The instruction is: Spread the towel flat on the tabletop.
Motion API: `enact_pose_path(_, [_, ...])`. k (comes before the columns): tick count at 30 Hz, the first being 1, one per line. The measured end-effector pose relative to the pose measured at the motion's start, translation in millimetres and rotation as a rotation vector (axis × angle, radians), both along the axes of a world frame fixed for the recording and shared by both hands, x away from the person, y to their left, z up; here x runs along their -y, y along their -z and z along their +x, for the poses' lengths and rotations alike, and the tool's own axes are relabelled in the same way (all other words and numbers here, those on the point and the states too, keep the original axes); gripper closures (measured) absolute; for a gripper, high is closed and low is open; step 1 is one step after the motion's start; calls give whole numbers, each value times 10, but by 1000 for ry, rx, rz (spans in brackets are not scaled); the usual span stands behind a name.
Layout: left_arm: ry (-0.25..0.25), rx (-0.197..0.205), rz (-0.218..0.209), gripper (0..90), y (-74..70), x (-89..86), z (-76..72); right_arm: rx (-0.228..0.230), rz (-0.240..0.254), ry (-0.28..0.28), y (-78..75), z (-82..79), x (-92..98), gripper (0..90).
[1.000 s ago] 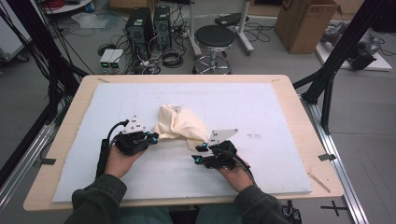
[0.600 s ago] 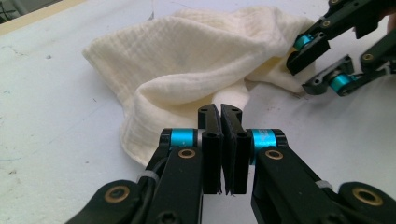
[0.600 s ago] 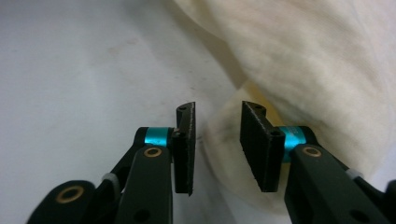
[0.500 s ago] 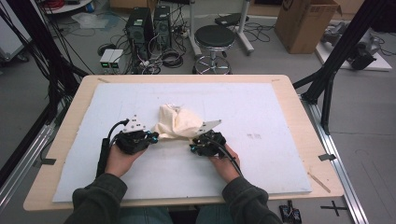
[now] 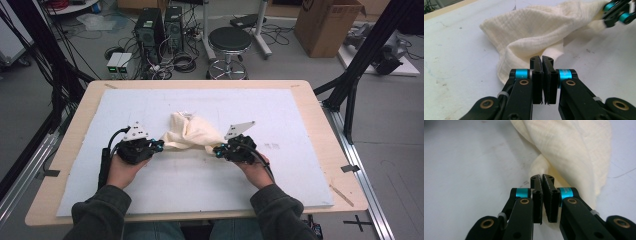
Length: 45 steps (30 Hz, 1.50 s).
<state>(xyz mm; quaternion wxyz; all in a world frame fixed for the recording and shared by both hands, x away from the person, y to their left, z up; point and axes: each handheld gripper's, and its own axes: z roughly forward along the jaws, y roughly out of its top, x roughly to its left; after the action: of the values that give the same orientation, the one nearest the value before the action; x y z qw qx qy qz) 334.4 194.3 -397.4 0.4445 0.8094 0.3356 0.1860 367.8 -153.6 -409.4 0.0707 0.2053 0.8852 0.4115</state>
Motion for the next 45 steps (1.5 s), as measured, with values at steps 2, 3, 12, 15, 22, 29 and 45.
enact_pose_path(2, [-2,3,-7,866,-9,-25,-21,3,10,-20,-69,-19,125,866])
enact_pose_path(3, [-2,6,-3,866,-14,-38,-33,1,17,-24,-100,-29,194,866])
enact_pose_path(12, [40,41,10,866,-25,-73,-263,11,62,-52,-175,-209,676,865])
enact_pose_path(15, [61,53,12,867,-22,-80,-361,14,69,-67,-139,-303,754,865])
enact_pose_path(22, [106,80,28,867,-42,-68,-673,12,72,-113,-82,-544,851,863])
enact_pose_path(29, [122,85,54,867,0,-110,-974,18,71,-176,-56,-737,776,858])
enact_pose_path(45, [194,39,41,557,90,-222,-1281,-56,58,-262,79,-879,623,643])
